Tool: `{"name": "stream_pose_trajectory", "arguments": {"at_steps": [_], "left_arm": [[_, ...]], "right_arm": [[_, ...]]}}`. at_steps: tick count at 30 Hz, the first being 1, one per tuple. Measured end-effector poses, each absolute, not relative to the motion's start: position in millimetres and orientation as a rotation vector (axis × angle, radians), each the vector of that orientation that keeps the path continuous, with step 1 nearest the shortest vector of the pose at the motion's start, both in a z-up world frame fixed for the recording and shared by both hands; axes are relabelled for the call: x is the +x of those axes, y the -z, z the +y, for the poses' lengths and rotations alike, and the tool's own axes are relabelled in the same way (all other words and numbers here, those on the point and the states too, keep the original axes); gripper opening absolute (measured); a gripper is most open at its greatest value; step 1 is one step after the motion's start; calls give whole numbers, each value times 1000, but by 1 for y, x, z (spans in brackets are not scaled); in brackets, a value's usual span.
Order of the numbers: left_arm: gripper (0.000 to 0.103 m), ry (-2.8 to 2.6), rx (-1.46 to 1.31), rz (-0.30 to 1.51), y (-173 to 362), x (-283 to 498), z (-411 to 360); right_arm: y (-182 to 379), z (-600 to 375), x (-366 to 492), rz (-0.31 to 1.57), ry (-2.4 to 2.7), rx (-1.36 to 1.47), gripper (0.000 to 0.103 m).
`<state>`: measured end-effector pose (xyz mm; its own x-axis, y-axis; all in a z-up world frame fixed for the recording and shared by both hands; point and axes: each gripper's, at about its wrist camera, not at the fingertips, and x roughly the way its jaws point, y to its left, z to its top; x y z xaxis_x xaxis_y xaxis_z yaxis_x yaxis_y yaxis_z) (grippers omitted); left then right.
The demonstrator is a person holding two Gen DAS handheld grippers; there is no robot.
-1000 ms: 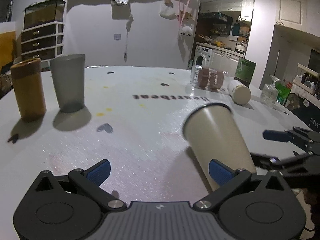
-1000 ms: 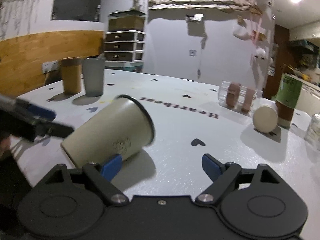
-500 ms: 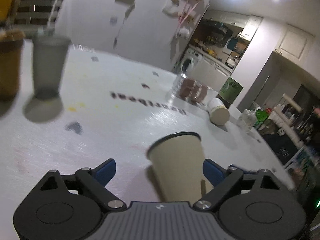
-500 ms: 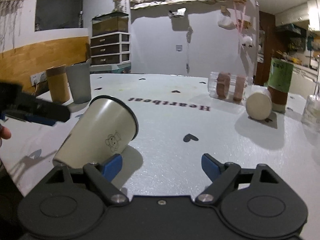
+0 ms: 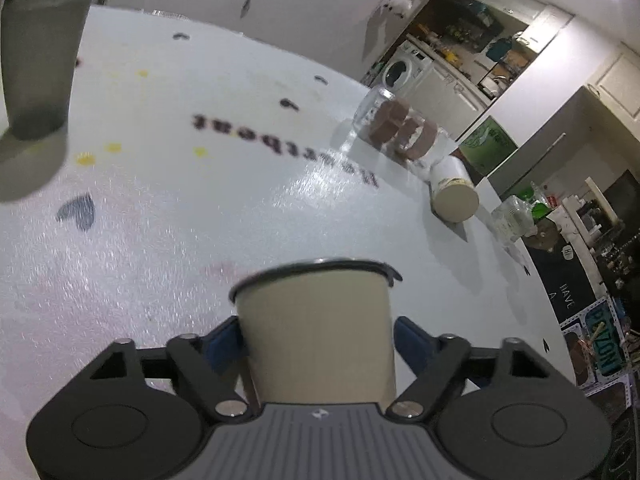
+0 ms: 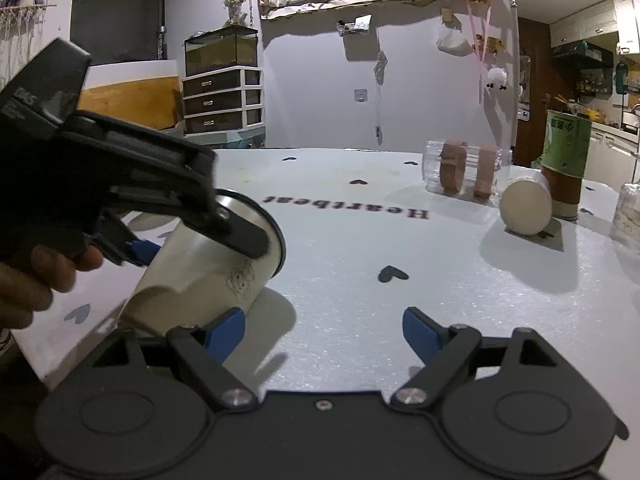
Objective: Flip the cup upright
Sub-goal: 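Grasp the cup body with the left tool while the right tool releases it, then rotate the cup upright with the left tool and carry it beside the grey cup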
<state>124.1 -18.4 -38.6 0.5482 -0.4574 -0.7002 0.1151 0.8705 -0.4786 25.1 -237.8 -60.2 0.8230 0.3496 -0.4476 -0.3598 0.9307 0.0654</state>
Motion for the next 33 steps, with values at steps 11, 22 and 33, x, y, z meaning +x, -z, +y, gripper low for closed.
{"name": "stream_pose_trajectory", "arguments": {"at_steps": [11,22,33], "left_arm": [[76,319,-137,623,-4,66,-22],[75,262,5,560,1,68,-29],[75,75,-22,531,-12,146,0]], "right_arm": [[55,-241,20,441,-372,-14,86],[55,-244,17,442,-368,-6,86],[56,-243,17,445,-372,-7,86]]}}
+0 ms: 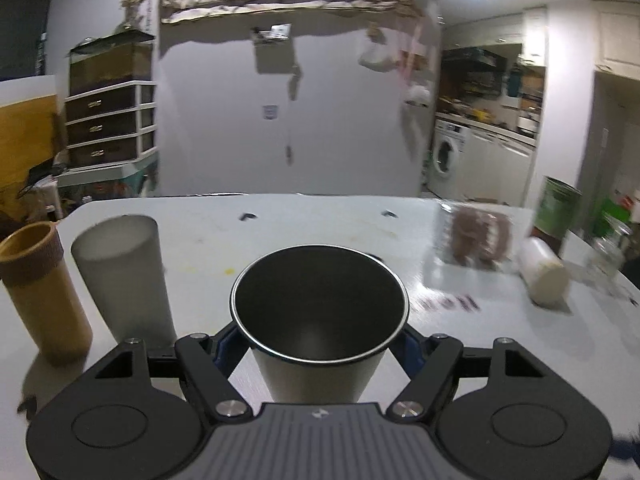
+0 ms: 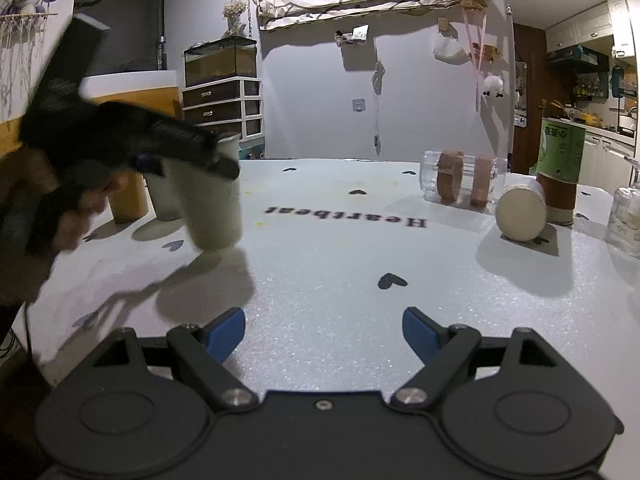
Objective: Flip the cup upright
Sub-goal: 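Rotate the cup upright with the left tool and carry it beside the grey cup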
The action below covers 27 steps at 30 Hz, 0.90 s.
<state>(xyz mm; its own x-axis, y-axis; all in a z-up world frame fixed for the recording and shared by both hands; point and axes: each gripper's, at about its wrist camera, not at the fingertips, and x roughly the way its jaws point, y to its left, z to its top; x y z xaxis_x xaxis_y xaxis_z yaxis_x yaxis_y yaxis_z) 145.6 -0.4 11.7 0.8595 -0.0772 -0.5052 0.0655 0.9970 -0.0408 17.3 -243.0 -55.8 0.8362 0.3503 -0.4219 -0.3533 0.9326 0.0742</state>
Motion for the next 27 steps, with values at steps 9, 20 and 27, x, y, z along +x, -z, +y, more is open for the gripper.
{"name": "stream_pose_trajectory", "arguments": {"at_steps": [9,20,27], "left_arm": [[75,-28,-86,524,-10,201,22],[75,-92,-73,527,-3,218,29],[84,-69,-37,518,2,215,29]], "right_arm": [[56,-243,19,449,-370,-10,86],[56,-244,19,451,-369,-10,86],[53,-247,17,441,-395,19,86]]}}
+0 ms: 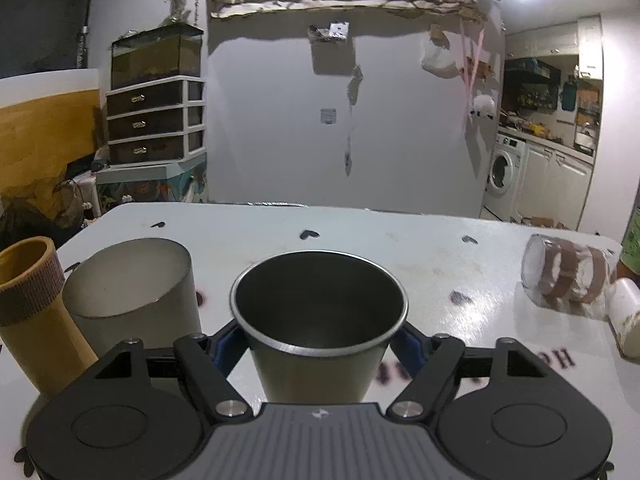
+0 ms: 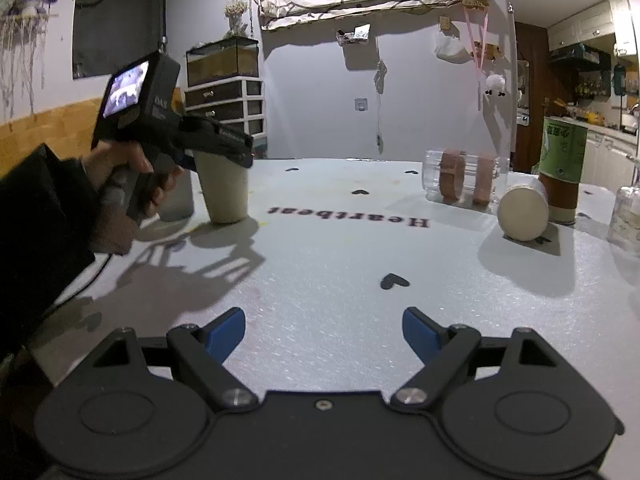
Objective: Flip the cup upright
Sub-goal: 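Rotate the cup upright with the left tool and carry it beside the grey cup, then lower the cup onto the table and open the left tool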
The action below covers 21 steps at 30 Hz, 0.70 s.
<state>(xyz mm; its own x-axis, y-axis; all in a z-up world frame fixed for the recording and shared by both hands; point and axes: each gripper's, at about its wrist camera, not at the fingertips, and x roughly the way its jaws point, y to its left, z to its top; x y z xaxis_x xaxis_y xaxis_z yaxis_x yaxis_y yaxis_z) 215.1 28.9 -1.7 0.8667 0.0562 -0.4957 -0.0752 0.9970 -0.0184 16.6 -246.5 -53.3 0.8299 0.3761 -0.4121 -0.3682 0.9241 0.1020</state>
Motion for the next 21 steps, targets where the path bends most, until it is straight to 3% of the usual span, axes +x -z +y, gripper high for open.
{"name": "stream_pose_trajectory", "arguments": {"at_steps": [2,10,21], "left_arm": [[94,-79,-42,515,0,207,30],[103,-59,-46,468,-10,145,32],[103,-59,-23,416,-9,65,36]], "right_arm": [[52,-245,16,433,-382,5,87],[47,-244,17,405,-361,-1,87],[16,-239,19,324,-339,6,91]]}}
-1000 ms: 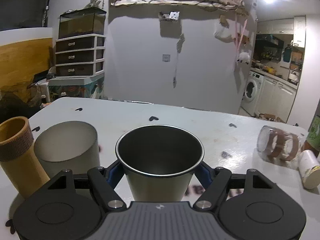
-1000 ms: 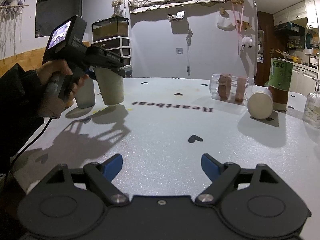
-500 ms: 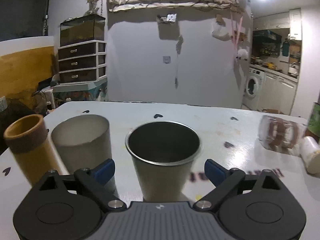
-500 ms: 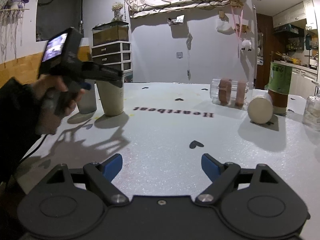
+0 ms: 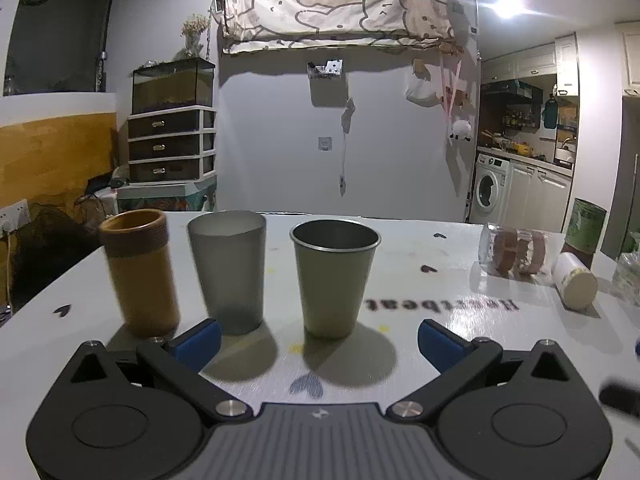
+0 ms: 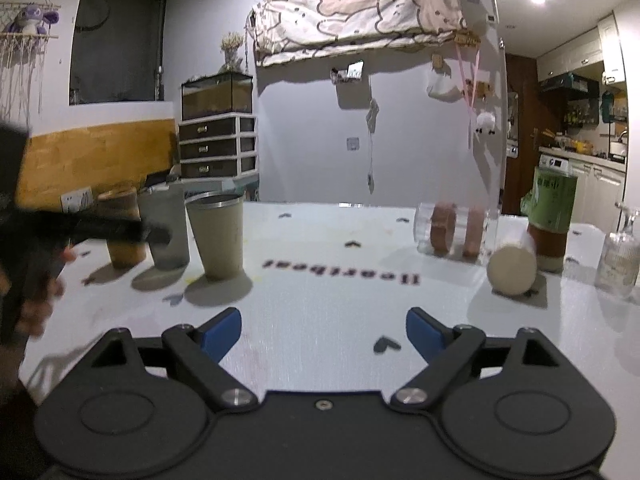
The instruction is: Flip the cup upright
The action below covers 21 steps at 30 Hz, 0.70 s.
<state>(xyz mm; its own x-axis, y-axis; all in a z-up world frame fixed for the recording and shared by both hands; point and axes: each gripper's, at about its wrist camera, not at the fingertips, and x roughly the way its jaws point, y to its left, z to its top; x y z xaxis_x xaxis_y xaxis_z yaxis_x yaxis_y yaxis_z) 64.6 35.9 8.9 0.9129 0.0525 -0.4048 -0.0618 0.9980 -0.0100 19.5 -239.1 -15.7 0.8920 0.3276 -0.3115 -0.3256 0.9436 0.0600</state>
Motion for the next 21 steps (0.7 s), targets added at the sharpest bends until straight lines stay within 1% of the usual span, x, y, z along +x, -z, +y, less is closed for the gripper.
{"name": "stream_pose_trajectory", "arguments": {"at_steps": [9,11,21], "left_arm": [[103,-53,13,375,-12,12,31],[103,-65,22,357,-12,2,29],[103,-56,17,363,-6,-13,22]], "right_arm": [[6,-232,13,292,-332,-4,98],[5,-231,11,291,-326,-1,101],[4,-230,5,297,-300,-1,103]]}}
